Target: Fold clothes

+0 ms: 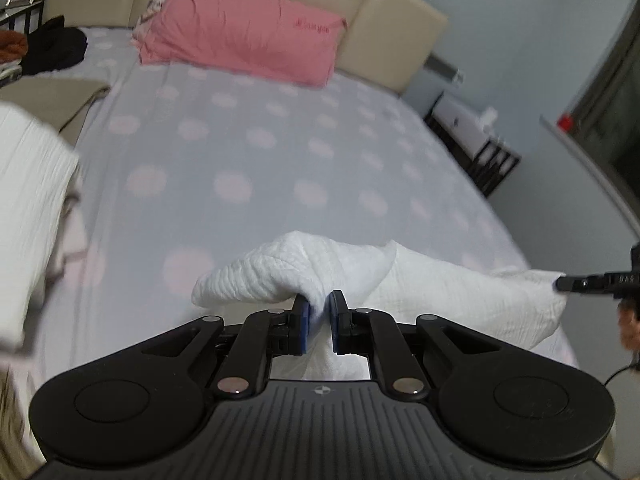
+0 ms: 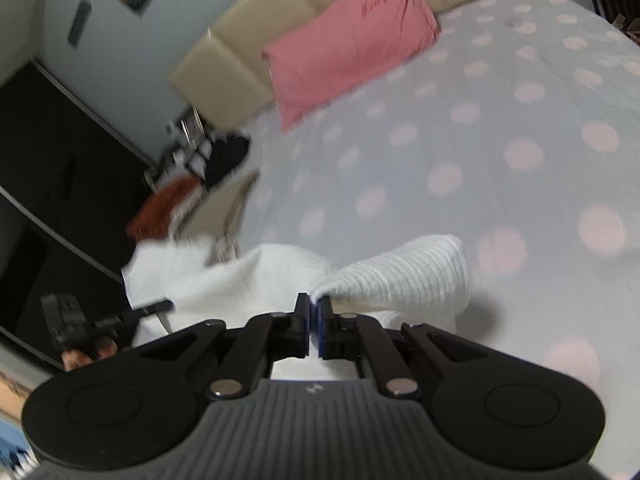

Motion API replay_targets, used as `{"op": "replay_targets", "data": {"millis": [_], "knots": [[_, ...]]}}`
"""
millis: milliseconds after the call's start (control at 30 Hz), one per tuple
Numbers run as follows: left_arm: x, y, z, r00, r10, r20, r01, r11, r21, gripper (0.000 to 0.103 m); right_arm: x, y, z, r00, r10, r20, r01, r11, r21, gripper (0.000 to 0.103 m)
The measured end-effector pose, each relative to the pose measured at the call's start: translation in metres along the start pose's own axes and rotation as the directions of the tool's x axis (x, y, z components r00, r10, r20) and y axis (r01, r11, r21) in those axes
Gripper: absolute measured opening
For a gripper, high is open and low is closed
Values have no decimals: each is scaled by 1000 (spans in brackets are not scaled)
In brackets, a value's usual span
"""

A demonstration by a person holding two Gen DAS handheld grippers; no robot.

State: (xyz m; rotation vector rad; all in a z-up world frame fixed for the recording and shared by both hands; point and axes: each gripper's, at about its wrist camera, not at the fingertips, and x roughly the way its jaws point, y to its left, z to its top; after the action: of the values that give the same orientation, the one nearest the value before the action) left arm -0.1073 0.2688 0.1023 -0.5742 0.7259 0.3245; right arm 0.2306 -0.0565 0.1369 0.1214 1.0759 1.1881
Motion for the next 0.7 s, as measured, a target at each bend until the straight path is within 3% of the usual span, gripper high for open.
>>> {"op": "replay_targets", "data": {"millis": [133,267,467,500,533,567,600,633,667,700], "knots": [[6,-9,-47,991,43,-129,-37,998,51,8,12,1,-52,991,-65,-114,60,997,-40,4],[13,-18,-96,971,99,-216,-78,992,101,8,36,-10,-99,961,-119,-249,114,993,-34,4],[19,-30,-112,922,142,-360,-69,976,206,10,61,-26,-144,909,-173,-380,184,983,-8,4],[20,-32,-115,912,150,-383,-66,972,223,15,66,-27,-148,898,-186,-399,196,980,-16,7],[21,-34,-118,900,159,-405,-62,969,240,31,70,-29,-148,886,-208,-415,215,976,-30,16],[22,-36,-121,889,168,-427,-58,965,257,54,71,-28,-148,878,-237,-417,239,970,-47,22],[23,-38,-123,876,177,-448,-54,960,274,61,70,-27,-147,877,-259,-405,256,965,-64,48],[24,-39,-126,863,186,-469,-49,956,290,63,67,-24,-144,883,-269,-384,261,962,-75,64],[23,-41,-127,853,196,-483,-47,952,304,63,63,-21,-139,896,-270,-353,257,963,-83,65],[15,-40,-124,856,206,-474,-58,950,308,63,57,-16,-132,907,-271,-322,250,963,-104,65]]}}
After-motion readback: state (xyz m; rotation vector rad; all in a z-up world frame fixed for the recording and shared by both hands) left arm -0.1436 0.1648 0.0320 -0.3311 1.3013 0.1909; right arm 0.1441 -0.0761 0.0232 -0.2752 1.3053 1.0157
